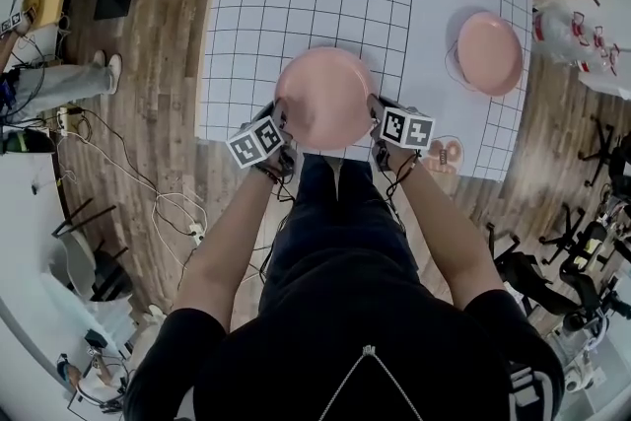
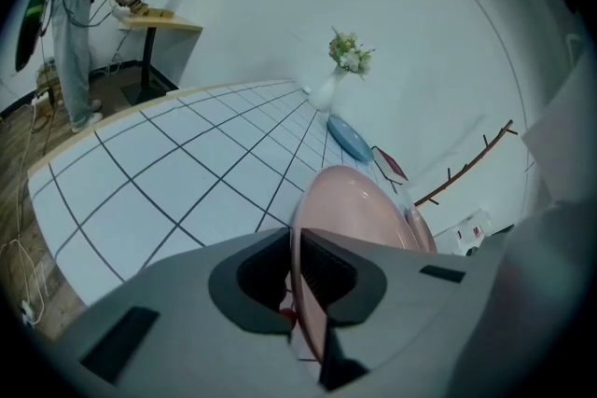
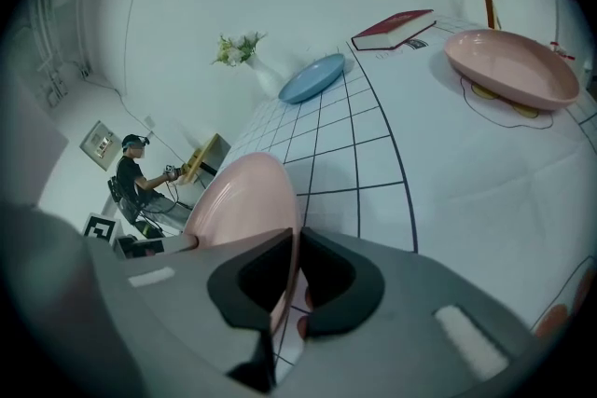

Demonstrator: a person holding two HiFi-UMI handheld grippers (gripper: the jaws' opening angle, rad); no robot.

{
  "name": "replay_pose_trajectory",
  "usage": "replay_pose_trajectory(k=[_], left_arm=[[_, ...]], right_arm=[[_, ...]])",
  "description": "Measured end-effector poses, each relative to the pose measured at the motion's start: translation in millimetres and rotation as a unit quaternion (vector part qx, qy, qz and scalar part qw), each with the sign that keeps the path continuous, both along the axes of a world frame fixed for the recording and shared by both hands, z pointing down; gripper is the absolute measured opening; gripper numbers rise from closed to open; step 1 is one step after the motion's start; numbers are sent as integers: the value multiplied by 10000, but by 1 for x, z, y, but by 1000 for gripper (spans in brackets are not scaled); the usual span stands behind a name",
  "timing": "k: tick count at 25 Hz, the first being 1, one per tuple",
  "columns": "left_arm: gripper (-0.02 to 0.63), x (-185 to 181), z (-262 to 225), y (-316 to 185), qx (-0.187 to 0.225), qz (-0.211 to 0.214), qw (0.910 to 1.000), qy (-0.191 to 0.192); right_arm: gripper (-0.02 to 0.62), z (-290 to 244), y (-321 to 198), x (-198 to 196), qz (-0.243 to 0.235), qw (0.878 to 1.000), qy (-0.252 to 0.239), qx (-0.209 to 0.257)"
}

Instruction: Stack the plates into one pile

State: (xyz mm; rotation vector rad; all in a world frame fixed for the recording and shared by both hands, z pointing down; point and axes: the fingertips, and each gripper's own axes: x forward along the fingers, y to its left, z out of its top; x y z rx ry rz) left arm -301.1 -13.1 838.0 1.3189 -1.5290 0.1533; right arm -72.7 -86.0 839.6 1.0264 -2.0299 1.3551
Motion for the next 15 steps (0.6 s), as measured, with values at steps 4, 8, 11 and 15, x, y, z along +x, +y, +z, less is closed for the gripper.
replay_pose_trajectory(k=[4, 8, 11, 15], left_arm=[[21, -1, -24, -7, 239, 37, 9996, -160], [18, -1, -50, -10, 487, 29, 9985, -231], [18, 0, -72, -12, 667, 7, 9975, -249], [17, 4, -102, -17, 979, 78, 9950, -201]], right_arm=[[18, -20, -4, 0, 76, 9998, -162, 113], [18, -45, -9, 1, 132, 9992, -274, 274], [18, -65, -12, 1, 112, 9983, -351, 447], [18, -93, -16, 3, 99, 9967, -480, 654]])
